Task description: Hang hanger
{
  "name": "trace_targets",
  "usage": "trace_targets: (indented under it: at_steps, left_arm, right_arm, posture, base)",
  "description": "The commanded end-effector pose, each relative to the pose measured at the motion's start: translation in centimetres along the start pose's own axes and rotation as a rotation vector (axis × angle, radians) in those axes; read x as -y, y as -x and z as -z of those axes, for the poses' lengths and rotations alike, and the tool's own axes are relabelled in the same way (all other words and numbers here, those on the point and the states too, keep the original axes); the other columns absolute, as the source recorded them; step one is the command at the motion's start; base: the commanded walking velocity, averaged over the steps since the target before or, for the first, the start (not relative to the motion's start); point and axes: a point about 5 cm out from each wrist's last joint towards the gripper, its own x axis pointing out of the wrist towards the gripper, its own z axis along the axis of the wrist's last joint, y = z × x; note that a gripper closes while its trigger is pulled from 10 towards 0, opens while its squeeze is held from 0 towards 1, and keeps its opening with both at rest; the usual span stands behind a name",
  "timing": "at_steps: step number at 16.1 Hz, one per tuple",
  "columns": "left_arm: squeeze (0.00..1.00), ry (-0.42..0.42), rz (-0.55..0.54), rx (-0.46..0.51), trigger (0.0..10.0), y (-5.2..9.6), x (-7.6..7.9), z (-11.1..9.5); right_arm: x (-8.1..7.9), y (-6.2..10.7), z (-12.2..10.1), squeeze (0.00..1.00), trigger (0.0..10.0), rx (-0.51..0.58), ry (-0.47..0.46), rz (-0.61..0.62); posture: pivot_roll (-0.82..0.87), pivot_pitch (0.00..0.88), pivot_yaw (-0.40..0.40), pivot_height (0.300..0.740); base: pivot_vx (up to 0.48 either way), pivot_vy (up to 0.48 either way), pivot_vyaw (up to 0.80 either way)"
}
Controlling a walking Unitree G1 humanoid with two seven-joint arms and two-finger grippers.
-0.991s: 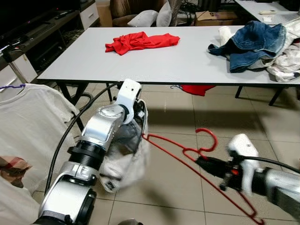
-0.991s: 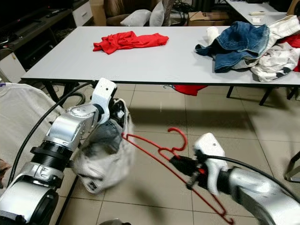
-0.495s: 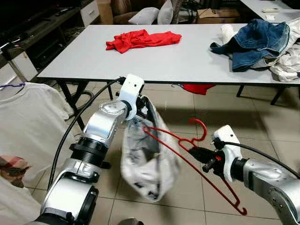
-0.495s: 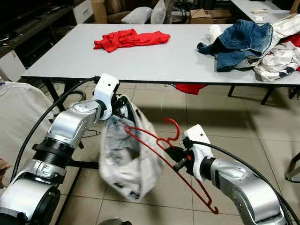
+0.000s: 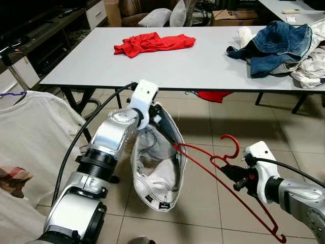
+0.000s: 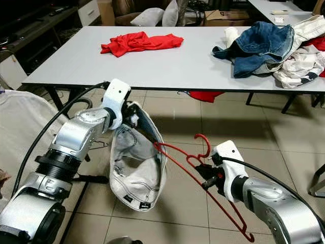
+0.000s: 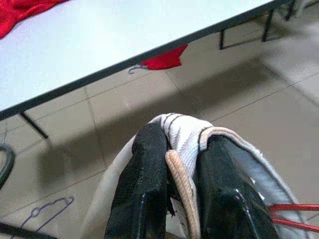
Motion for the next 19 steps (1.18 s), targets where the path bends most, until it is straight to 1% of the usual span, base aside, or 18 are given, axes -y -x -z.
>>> trace_targets:
  at_steps: [1,2,3,4,5,6,8,9,10,11,12,13,14,15,16,17,18,19]
  left_arm:
    - [0.0,-0.005,0.085,0.057,0.0,0.4,1.3,-1.8]
    - [0.0,0.005,0.102,0.056,0.0,0.4,1.6,-1.8]
    - [0.0,0.034,0.114,0.058,0.0,0.5,1.7,-1.9]
    - [0.0,0.076,0.133,0.061,0.0,0.6,1.8,-2.1]
    - [0.0,0.086,0.148,0.059,0.0,0.9,1.9,-2.1]
    - [0.0,0.092,0.149,0.059,0.0,1.0,1.8,-2.1]
    - [0.0,0.144,0.211,0.07,0.0,1.5,2.3,-2.3]
    - [0.0,0.156,0.232,0.08,0.0,1.7,2.5,-2.5]
    - [0.0,0.184,0.292,0.089,0.0,2.1,3.0,-2.9]
    - [0.0,0.19,0.356,0.084,0.0,2.6,3.5,-3.0]
    - [0.0,0.156,0.375,0.071,0.0,2.9,3.6,-2.7]
    - [0.0,0.128,0.345,0.062,0.0,2.9,3.3,-2.4]
    - [0.0,0.14,0.329,0.091,0.0,2.9,3.1,-2.7]
    - [0.0,0.152,0.362,0.116,0.0,3.2,3.4,-3.4]
    - [0.0,0.151,0.384,0.121,0.0,3.5,3.6,-3.7]
    - [0.0,0.136,0.419,0.11,0.0,3.8,3.9,-3.9]
    - [0.0,0.111,0.438,0.083,0.0,4.0,4.0,-3.5]
    - [0.0,0.089,0.464,0.03,0.0,4.0,4.1,-2.5]
  right_arm:
    - [0.7,-0.9,-0.8,0.0,10.0,0.086,-0.034,0.06]
    - [0.6,-1.4,-1.0,0.0,10.0,0.109,-0.048,0.056]
    - [0.6,-2.0,-1.0,0.0,10.0,0.131,-0.051,0.064]
    - [0.7,-2.8,-1.1,0.0,10.0,0.169,-0.065,0.08]
    - [0.9,-3.3,-1.4,0.0,10.0,0.219,-0.085,0.111]
    - [0.6,-3.6,-1.4,0.0,10.0,0.242,-0.141,0.084]
    - [0.0,-4.8,-0.8,0.0,10.0,0.218,-0.157,0.07]
    - [0.1,-5.1,-0.8,0.0,10.0,0.226,-0.162,0.083]
    - [0.6,-5.7,-0.8,0.0,10.0,0.264,-0.209,0.119]
    - [1.2,-6.1,-1.0,0.0,10.0,0.303,-0.275,0.154]
    - [1.2,-6.3,-1.2,0.0,10.0,0.338,-0.377,0.118]
    - [0.8,-6.5,-1.3,0.0,10.0,0.344,-0.45,0.049]
    - [0.9,-6.9,-0.6,0.0,10.0,0.289,-0.411,0.066]
    - [1.4,-7.1,-0.2,0.0,10.0,0.291,-0.429,0.114]
    - [1.6,-7.2,-0.2,0.0,10.0,0.308,-0.447,0.133]
    - [2.0,-7.3,-0.6,0.0,10.0,0.359,-0.486,0.142]
    - [2.2,-7.2,-1.2,0.0,10.0,0.409,-0.523,0.135]
    - [2.4,-7.0,-2.1,0.0,10.0,0.481,-0.558,0.133]
  posture:
    - [-0.06,0.0,0.08,0.74]
    - [-0.05,0.0,0.081,0.74]
    - [-0.05,0.0,0.082,0.74]
    - [-0.05,0.0,0.079,0.74]
    - [-0.05,0.0,0.079,0.74]
    - [-0.04,0.0,0.077,0.74]
    - [-0.03,0.0,0.082,0.74]
    - [-0.03,0.0,0.086,0.74]
    - [-0.03,0.0,0.089,0.74]
    - [-0.03,0.0,0.089,0.74]
    - [-0.02,0.0,0.097,0.74]
    - [-0.02,0.0,0.106,0.74]
    - [-0.02,0.0,0.109,0.74]
    - [-0.01,0.0,0.109,0.74]
    - [-0.01,0.0,0.109,0.74]
    - [-0.01,0.0,0.109,0.74]
    - [-0.01,0.0,0.109,0.74]
    - [-0.01,0.0,0.109,0.74]
  base:
    - [0.0,0.0,0.0]
    - [0.0,0.0,0.0]
    - [0.0,0.0,0.0]
    - [0.0,0.0,0.0]
    - [0.0,0.0,0.0]
    - [0.0,0.0,0.0]
    - [0.0,0.0,0.0]
    - [0.0,0.0,0.0]
    - [0.0,0.0,0.0]
    - [0.0,0.0,0.0]
    - [0.0,0.0,0.0]
    - [0.0,0.0,0.0]
    - [0.0,0.0,0.0]
    - [0.0,0.0,0.0]
    - [0.0,0.0,0.0]
    - [0.0,0.0,0.0]
    - [0.0,0.0,0.0]
    - [0.0,0.0,0.0]
